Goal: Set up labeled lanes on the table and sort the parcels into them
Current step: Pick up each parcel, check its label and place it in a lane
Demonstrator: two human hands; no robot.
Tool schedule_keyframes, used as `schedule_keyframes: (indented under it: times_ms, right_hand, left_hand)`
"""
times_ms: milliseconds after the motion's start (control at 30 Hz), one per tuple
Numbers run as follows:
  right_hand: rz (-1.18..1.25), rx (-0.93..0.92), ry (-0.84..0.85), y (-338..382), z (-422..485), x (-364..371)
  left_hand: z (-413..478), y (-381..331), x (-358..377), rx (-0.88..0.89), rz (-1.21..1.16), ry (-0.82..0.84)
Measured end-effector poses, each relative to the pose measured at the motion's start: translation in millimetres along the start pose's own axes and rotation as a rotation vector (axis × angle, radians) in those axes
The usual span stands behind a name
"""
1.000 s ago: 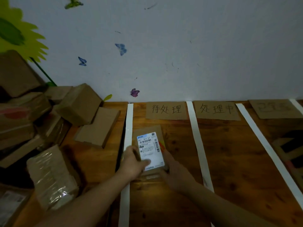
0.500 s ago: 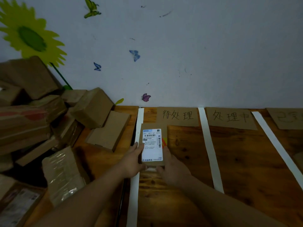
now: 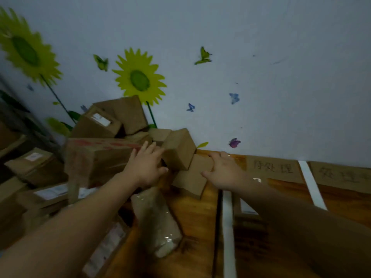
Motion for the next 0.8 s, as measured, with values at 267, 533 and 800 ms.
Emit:
schedule_keyframes:
  times_ms: [267,533,800]
  right_hand:
    - [0.187,0.039,0.108,152.7,14.4,66.5]
    - [0.452,-0.01,0.18,253.7,25.4,107.9]
    - [0.798,0.363,0.161,245.4,48.6,101.9]
  left_hand:
    - [-56.9,144.8,-49.6,-0.157,-0.079,-0.271]
    - [-55.3,250.2,-27.1,-0.53,-0.941,-0.287]
    - [-56.9,222.0,-19.8,-0.427,-1.181,0.025]
Point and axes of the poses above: each hand's wrist, its own z-axis towards the middle knuckle, its own x-axis out of the palm, y = z × x, the point moved 4 cm from there along z, towards the middle knuckle, and after that the axes turned 6 degrees about x, right-handed, at the moved point
